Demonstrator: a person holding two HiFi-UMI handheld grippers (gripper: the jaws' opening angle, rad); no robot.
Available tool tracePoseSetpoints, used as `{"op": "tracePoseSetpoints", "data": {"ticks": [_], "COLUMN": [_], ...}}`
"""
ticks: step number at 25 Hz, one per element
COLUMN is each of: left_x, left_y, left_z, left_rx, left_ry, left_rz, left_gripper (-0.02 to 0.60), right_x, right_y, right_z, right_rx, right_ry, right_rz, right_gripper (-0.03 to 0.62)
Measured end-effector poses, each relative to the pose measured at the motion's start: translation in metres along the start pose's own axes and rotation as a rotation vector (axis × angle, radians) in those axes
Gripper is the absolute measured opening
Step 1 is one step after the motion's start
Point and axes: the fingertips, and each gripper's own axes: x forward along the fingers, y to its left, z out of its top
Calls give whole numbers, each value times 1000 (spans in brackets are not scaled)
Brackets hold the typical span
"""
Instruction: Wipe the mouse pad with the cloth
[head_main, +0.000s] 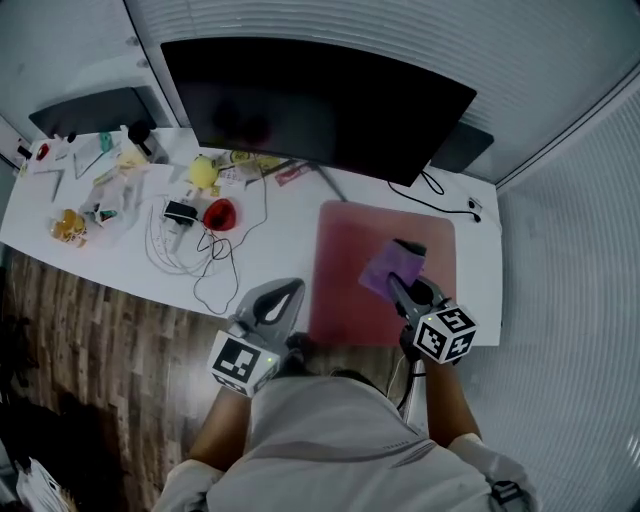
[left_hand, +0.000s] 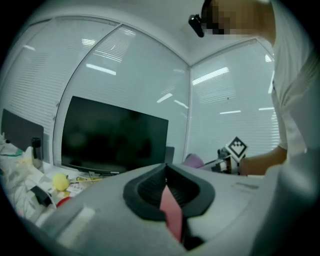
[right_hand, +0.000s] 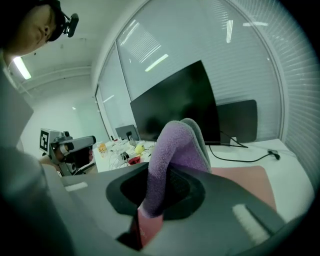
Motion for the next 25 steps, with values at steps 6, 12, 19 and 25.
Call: {"op": "tracePoseSetpoints", "data": {"ticks": [6,12,19,25], "left_x": [9,15,33,56], "left_y": [66,94,81,63], "left_z": [-14,-32,-39,-38], "left_rx": [-33,-133,-138,-130], "left_ry": [40,66,93,107], "left_rz": [-7,49,66,87], "left_gripper": [-2,-2,-2,-2], "right_x": [137,242,272,243], "right_y": [13,11,-48,-101], "right_z": [-3,-39,-75,-84], "right_rx": [-62,-48,-68,-40], "right_ry": [112,279,410,446], "right_rz": [66,92,45,9], "right_gripper": [54,54,54,54]}}
